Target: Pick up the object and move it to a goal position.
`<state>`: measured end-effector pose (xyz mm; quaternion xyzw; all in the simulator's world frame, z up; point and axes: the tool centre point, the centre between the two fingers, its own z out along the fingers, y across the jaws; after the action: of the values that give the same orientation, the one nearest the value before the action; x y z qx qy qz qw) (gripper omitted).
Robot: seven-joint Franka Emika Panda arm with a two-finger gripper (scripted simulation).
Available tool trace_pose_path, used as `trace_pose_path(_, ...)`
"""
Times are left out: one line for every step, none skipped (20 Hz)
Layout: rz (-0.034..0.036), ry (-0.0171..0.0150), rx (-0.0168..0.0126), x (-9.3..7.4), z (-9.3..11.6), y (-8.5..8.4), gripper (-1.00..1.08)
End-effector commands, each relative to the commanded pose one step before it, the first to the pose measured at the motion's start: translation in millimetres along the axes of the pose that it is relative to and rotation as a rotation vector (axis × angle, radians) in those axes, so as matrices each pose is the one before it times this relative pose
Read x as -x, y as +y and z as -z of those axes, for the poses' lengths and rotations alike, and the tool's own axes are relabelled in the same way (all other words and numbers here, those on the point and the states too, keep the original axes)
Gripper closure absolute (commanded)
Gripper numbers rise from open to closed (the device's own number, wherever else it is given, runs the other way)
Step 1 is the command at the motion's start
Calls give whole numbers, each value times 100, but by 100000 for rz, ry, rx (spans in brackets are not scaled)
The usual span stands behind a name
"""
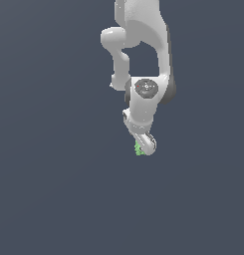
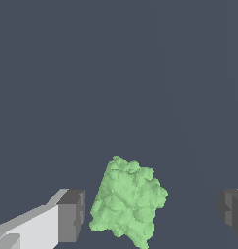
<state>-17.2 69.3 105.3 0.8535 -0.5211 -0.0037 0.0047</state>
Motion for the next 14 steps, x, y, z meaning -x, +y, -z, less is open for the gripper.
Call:
trace_pose_path(-6148, -6, -212, 543, -255, -184, -92)
trace_pose_path(-2394, -4, -80, 218, -101, -56, -92)
trace_pose_path(-2394, -4, -80, 219, -100, -50, -92)
trace_pose_path(-2362, -4, -79, 218, -99, -43, -92)
trace_pose_path(-2249, -4, -75, 207, -94, -35, -92)
trace_pose_path(-2129, -4, -71, 196, -88, -28, -92)
trace_pose_path(-2006, -4, -67, 186, -83, -22, -92)
trace_pose_path(-1886, -4, -63, 174, -78, -16, -92)
trace_pose_path(-1764, -4, -59, 163, -73, -11, -92)
trace_pose_path(-1643, -4, -56, 151, -67, -7, -92)
trace_pose_path(-1521, -3, -52, 140, -62, -4, -92)
trace_pose_path(-1400, -3, -48, 128, -57, -1, -92)
trace_pose_path(-1278, -3, -44, 117, -52, 1, -92)
trace_pose_path(-1157, -3, -40, 106, -47, 2, -92)
